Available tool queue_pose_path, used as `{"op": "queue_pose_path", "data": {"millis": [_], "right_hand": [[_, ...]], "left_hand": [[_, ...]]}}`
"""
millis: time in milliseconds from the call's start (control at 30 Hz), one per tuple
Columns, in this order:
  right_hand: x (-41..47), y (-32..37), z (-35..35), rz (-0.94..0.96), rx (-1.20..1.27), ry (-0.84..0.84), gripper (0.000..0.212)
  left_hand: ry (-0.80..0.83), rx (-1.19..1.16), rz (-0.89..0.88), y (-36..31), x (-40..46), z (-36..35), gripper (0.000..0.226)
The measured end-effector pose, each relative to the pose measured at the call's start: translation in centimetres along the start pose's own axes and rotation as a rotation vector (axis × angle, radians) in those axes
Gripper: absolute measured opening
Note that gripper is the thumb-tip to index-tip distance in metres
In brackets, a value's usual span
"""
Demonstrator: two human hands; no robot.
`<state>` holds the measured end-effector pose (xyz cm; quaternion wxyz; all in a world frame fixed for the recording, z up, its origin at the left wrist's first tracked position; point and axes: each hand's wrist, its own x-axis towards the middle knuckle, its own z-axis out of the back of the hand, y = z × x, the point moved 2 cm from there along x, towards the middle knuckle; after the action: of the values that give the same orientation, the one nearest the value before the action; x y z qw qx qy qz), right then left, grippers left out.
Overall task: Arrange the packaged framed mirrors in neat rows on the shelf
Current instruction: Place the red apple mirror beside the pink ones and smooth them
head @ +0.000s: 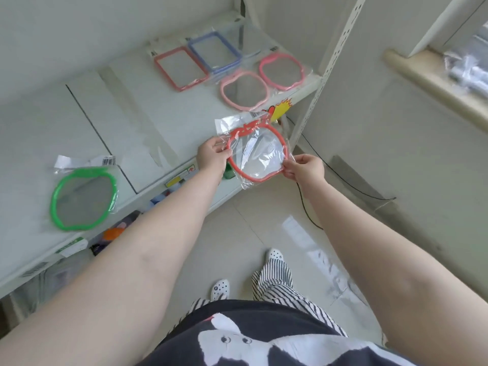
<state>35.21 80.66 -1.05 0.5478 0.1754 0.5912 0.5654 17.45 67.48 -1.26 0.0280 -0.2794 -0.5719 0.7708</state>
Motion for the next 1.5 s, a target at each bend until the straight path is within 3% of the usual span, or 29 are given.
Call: {"op": "queue_pose_path", "data": {"millis": [333, 600, 1033, 1200, 1333, 1400, 1500], "right_hand": [[8.8, 6.6, -4.3, 0.167, -0.366, 0.255, 0.017], [10.0, 8.8, -11.5, 0.134, -0.358, 0.392, 0.013], [13.3, 9.1, -17.3, 0.059, -0.449, 0.231, 0.025], [13.4, 9.3, -17.8, 0.084, -0.567, 0.254, 0.033], [13.1, 9.2, -17.7, 0.101, -0.597, 0.261, 0.032], [13.2, 9.2, -17.7, 0.091, -0.598, 0.263, 0.033], [13.3, 9.0, -17.7, 0.079, -0.592, 0.267, 0.034]], "left_hand": [[-0.325, -0.077, 0.026, -2.3, 4.7, 0.1, 0.038], [-0.487, -0.068, 0.063, -2.7, 9.2, 5.0, 0.037], [-0.406, 0.053, 0.128, -2.0, 17.7, 6.1, 0.037], [-0.477, 0.269, 0.134, -2.5, 17.6, 6.0, 0.057], [-0.579, 0.63, -0.075, -4.5, 17.0, 4.7, 0.061], [-0.504, 0.733, -0.211, -6.1, 17.8, 3.6, 0.056], [-0.295, 0.738, -0.278, -7.9, 20.0, 2.1, 0.044]]}}
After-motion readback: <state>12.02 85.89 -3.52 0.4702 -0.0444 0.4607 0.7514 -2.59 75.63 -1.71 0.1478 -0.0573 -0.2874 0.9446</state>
